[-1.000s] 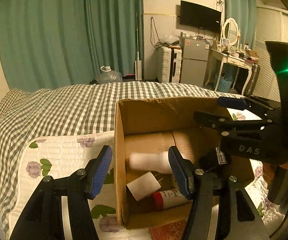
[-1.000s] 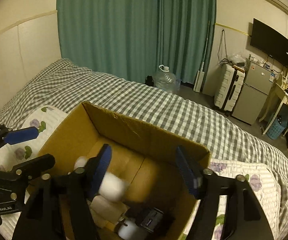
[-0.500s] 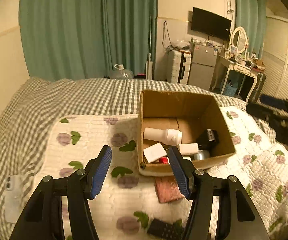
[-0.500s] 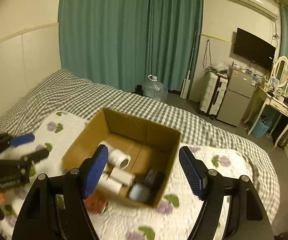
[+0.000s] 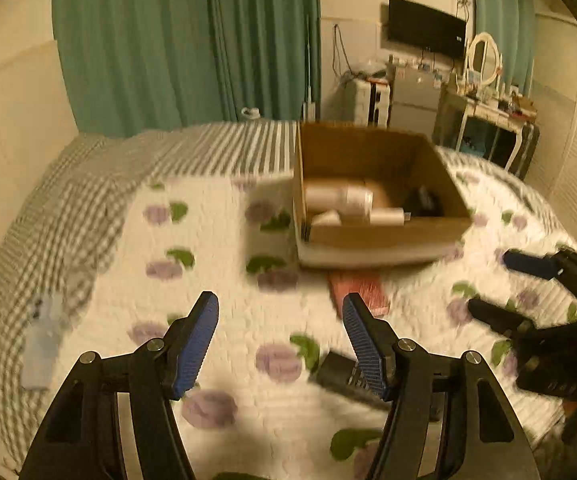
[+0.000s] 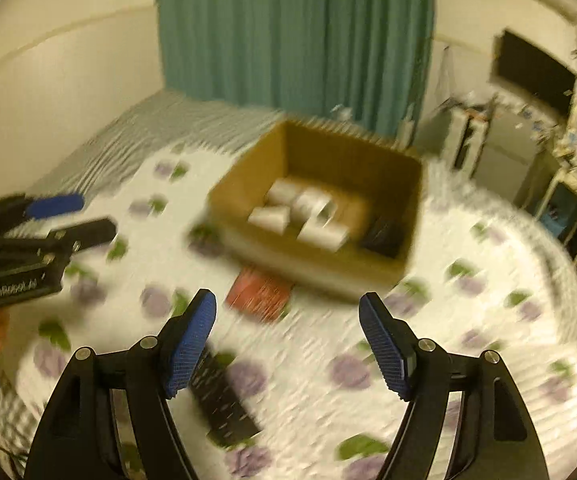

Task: Organize rigid objects
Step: 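Withdraw both tools from the box toward the remaining items, then grasp the black TV remote with the right tool, then grasp the pink rose-patterned card case with the left tool while the right tool holds the remote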

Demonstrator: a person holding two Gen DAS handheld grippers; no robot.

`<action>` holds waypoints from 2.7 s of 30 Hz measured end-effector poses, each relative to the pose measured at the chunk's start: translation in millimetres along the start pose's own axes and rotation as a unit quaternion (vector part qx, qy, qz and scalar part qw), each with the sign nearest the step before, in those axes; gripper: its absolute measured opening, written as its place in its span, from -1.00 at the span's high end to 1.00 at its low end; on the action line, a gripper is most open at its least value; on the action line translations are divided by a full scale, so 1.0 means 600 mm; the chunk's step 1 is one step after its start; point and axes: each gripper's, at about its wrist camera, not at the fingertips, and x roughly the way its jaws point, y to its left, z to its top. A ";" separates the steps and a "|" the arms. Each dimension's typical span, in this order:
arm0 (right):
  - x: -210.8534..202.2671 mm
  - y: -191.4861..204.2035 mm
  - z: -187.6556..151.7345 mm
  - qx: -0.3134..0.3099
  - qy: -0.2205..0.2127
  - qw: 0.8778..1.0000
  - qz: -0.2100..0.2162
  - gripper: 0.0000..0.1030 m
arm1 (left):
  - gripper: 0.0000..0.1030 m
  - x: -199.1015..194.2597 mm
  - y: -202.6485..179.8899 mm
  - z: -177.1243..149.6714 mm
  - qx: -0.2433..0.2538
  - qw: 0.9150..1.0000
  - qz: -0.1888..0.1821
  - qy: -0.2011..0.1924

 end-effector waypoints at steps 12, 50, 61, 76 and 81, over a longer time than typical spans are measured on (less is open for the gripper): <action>0.138 0.076 -0.108 -0.067 0.116 0.987 0.088 -0.44 | -0.31 0.078 0.004 -0.082 -0.007 0.999 0.013 0.049; 0.076 -0.159 -0.071 0.127 0.032 0.990 -0.047 0.20 | -0.31 0.195 -0.143 0.002 0.031 0.994 -0.026 0.104; 0.106 -0.169 -0.075 0.133 0.053 0.989 -0.020 0.20 | -0.31 0.286 -0.166 0.011 0.025 0.991 -0.007 0.131; 0.123 -0.170 -0.084 0.137 0.069 0.988 -0.021 0.20 | -0.34 0.268 -0.180 -0.004 0.022 0.992 0.044 0.113; 0.125 -0.170 -0.084 0.138 0.072 0.988 -0.019 0.20 | -0.34 0.265 -0.172 -0.007 0.015 0.992 0.050 0.115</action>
